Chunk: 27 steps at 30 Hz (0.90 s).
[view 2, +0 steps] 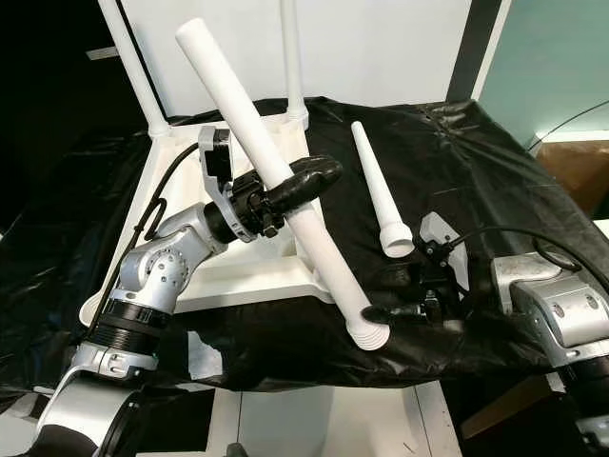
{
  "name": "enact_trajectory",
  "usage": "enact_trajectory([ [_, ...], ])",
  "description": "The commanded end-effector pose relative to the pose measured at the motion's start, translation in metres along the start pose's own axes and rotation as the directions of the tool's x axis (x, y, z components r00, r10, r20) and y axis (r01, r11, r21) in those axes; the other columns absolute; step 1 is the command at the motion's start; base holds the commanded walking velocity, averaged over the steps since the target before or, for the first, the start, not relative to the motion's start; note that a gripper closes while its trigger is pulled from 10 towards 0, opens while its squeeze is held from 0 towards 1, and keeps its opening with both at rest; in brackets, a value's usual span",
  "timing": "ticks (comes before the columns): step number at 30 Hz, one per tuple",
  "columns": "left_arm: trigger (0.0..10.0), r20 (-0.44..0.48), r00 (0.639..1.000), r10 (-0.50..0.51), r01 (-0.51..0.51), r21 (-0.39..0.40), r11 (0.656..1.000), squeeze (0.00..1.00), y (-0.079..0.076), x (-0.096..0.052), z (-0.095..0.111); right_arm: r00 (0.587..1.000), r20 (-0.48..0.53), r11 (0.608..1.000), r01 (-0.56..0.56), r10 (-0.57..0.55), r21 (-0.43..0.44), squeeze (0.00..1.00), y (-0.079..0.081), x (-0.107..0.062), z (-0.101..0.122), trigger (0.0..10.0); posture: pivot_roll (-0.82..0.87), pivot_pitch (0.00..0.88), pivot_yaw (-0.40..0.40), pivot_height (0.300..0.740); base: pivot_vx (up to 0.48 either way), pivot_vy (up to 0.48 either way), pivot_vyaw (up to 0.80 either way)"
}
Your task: Building children table
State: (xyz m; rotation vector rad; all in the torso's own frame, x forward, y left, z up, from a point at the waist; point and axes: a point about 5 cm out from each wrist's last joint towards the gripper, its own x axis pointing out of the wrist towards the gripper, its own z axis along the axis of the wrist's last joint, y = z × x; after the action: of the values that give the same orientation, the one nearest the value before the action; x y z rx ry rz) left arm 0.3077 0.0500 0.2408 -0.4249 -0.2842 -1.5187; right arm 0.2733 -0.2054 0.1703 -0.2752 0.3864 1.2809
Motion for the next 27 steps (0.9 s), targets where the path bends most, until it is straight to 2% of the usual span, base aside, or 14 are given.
enact_trajectory([
  [1, 0.0, -0.019, 0.996, -0.088, 0.087, -0.015, 0.996, 0.0, -0.006, 0.001, -0.004, 1.0, -0.005, 1.0, -0.008, 0.008, -0.013, 0.0, -0.001, 0.009, -0.002, 10.0, -0.15, 0.0, 0.07, 0.74, 0.0, 0.0, 0.0],
  [4, 0.0, -0.019, 0.996, -0.09, 0.089, -0.016, 0.996, 0.0, -0.006, 0.001, -0.004, 1.0, 0.009, 1.0, -0.003, 0.003, -0.011, 0.0, -0.003, 0.013, -0.002, 10.0, -0.15, 0.0, 0.07, 0.74, 0.0, 0.0, 0.0],
  [8, 0.0, -0.017, 0.995, -0.095, 0.095, -0.017, 0.995, 0.0, -0.008, 0.001, -0.003, 0.996, 0.085, 1.0, -0.014, 0.014, -0.005, 0.0, -0.001, 0.033, -0.001, 10.0, -0.14, 0.0, 0.069, 0.74, 0.0, 0.0, 0.0],
  [9, 0.0, -0.016, 0.995, -0.096, 0.095, -0.018, 0.995, 0.0, -0.009, 0.001, -0.003, 0.994, 0.103, 1.0, -0.017, 0.017, -0.003, 0.0, 0.0, 0.039, -0.001, 6.2, -0.13, 0.0, 0.068, 0.74, 0.0, 0.0, 0.0],
  [10, 0.0, -0.016, 0.995, -0.096, 0.095, -0.018, 0.995, 0.0, -0.009, 0.001, -0.003, 0.994, 0.103, 1.0, -0.017, 0.017, -0.003, 0.0, 0.0, 0.039, -0.001, 6.2, -0.13, 0.0, 0.068, 0.74, 0.0, 0.0, 0.0],
  [11, 0.0, -0.016, 0.995, -0.096, 0.095, -0.018, 0.995, 0.0, -0.009, 0.0, -0.003, 0.993, 0.117, 1.0, -0.009, 0.008, 0.002, 0.0, 0.0, 0.042, -0.002, 1.9, -0.13, 0.0, 0.069, 0.74, 0.0, 0.0, 0.0],
  [13, 0.0, -0.016, 0.995, -0.096, 0.095, -0.018, 0.995, 0.0, -0.009, 0.0, -0.003, 0.993, 0.117, 1.0, -0.009, 0.008, 0.002, 0.0, 0.0, 0.042, -0.002, 1.9, -0.13, 0.0, 0.069, 0.74, 0.0, 0.0, 0.0],
  [14, 0.0, -0.016, 0.995, -0.096, 0.096, -0.019, 0.995, 0.0, -0.009, 0.0, -0.004, 0.991, 0.131, 1.0, -0.003, 0.001, 0.01, 0.0, 0.0, 0.045, -0.004, 0.0, -0.14, 0.0, 0.069, 0.74, 0.0, 0.0, 0.0],
  [22, 0.0, 0.015, 0.992, -0.123, 0.123, -0.029, 0.992, 0.02, -0.011, 0.002, -0.002, 0.981, 0.182, 0.997, 0.068, -0.074, 0.04, 0.0, 0.005, 0.051, -0.013, 0.0, -0.15, 0.0, 0.07, 0.74, 0.0, 0.0, 0.0],
  [23, 4.8, 0.049, 0.993, -0.108, 0.109, -0.035, 0.993, 1.0, -0.01, 0.004, 0.002, 0.978, 0.188, 0.995, 0.09, -0.095, 0.032, 0.0, 0.007, 0.051, -0.012, 0.0, -0.17, 0.0, 0.075, 0.74, 0.0, 0.0, 0.0],
  [24, 4.8, 0.049, 0.993, -0.108, 0.109, -0.035, 0.993, 1.0, -0.01, 0.004, 0.002, 0.978, 0.188, 0.995, 0.09, -0.095, 0.032, 0.0, 0.007, 0.051, -0.012, 0.0, -0.17, 0.0, 0.075, 0.74, 0.0, 0.0, 0.0],
  [25, 10.0, 0.085, 0.993, -0.077, 0.08, -0.027, 0.996, 1.0, -0.006, 0.006, 0.007, 0.969, 0.203, 0.99, 0.14, -0.141, 0.018, 0.0, 0.01, 0.054, -0.008, 0.0, -0.17, 0.0, 0.074, 0.74, 0.0, 0.0, 0.0],
  [26, 10.0, 0.085, 0.993, -0.077, 0.08, -0.027, 0.996, 1.0, -0.006, 0.006, 0.007, 0.969, 0.203, 0.99, 0.14, -0.141, 0.018, 0.0, 0.01, 0.054, -0.008, 0.0, -0.17, 0.0, 0.074, 0.74, 0.0, 0.0, 0.0],
  [27, 10.0, 0.124, 0.992, -0.009, 0.01, -0.01, 1.0, 1.0, 0.001, 0.008, 0.013, 0.949, 0.223, 0.973, 0.23, -0.222, -0.01, 0.0, 0.013, 0.059, -0.002, 0.0, -0.17, 0.0, 0.072, 0.74, 0.0, 0.0, 0.0],
])
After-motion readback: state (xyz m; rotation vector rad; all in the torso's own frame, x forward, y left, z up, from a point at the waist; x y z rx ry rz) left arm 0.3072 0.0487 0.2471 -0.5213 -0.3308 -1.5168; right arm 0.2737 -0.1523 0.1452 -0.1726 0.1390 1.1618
